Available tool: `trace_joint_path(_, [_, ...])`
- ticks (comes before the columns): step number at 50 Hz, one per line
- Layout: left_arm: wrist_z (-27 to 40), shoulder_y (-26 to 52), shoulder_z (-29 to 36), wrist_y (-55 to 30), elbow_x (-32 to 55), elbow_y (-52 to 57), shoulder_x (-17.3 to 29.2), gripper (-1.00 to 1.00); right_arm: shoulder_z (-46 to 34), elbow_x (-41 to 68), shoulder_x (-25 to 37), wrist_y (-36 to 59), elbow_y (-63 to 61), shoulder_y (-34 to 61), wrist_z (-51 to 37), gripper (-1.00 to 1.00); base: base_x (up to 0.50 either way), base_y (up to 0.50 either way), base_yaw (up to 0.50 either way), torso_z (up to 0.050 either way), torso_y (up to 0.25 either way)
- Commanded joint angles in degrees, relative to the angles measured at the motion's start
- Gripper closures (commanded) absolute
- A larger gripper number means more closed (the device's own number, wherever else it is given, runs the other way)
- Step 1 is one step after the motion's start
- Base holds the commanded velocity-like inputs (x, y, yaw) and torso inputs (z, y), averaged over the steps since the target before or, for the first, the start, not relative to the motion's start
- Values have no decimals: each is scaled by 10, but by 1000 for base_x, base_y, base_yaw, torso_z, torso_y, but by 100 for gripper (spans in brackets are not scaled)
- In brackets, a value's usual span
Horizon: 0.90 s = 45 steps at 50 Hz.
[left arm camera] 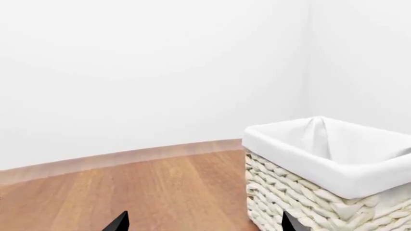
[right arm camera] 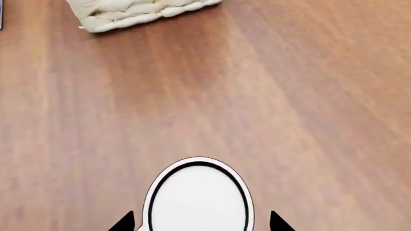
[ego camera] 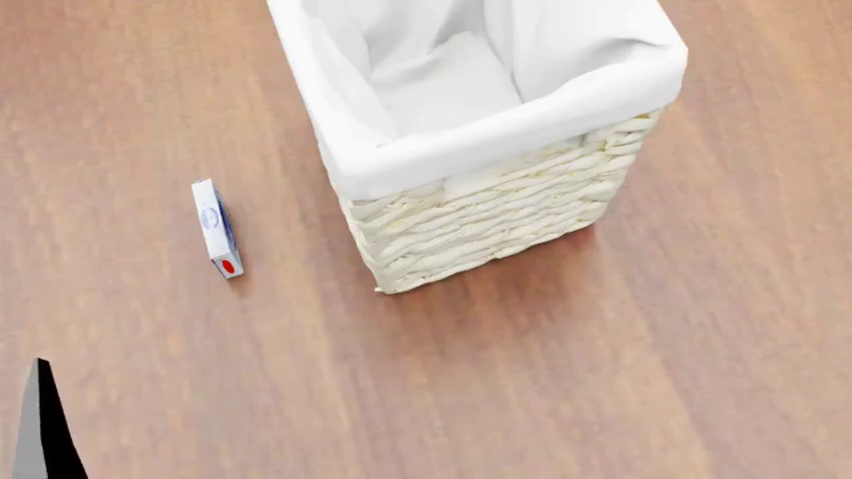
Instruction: Pick up the alphabet soup and the cream cheese box, and put them in the basket.
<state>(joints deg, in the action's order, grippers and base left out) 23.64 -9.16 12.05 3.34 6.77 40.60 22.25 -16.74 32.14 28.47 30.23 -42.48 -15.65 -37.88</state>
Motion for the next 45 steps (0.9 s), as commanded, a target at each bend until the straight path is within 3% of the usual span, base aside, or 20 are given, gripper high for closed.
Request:
trace_joint_path(1, [3,1,1,1,-2,-1,1,-100,-5,-2,-3,-7,22,5,7,-100,0,0,0,0,0])
trace_joint_path(28, [13,-5,-2,0,-5,3,6,-100,-24,-17,-14,-35,79,14,29,-100,0,0,0,0,0])
trace_joint_path(29, [13,-6,-2,1,-5,2,6,-100,-26,-19,-14,-35,80,13,28,100,0,0,0,0,0])
trace_joint_path(45, [18,-10,-2,1,-7,5,9,-100,-33,-28,-12,-43,86,12,31,100,2,-1,1,0,0])
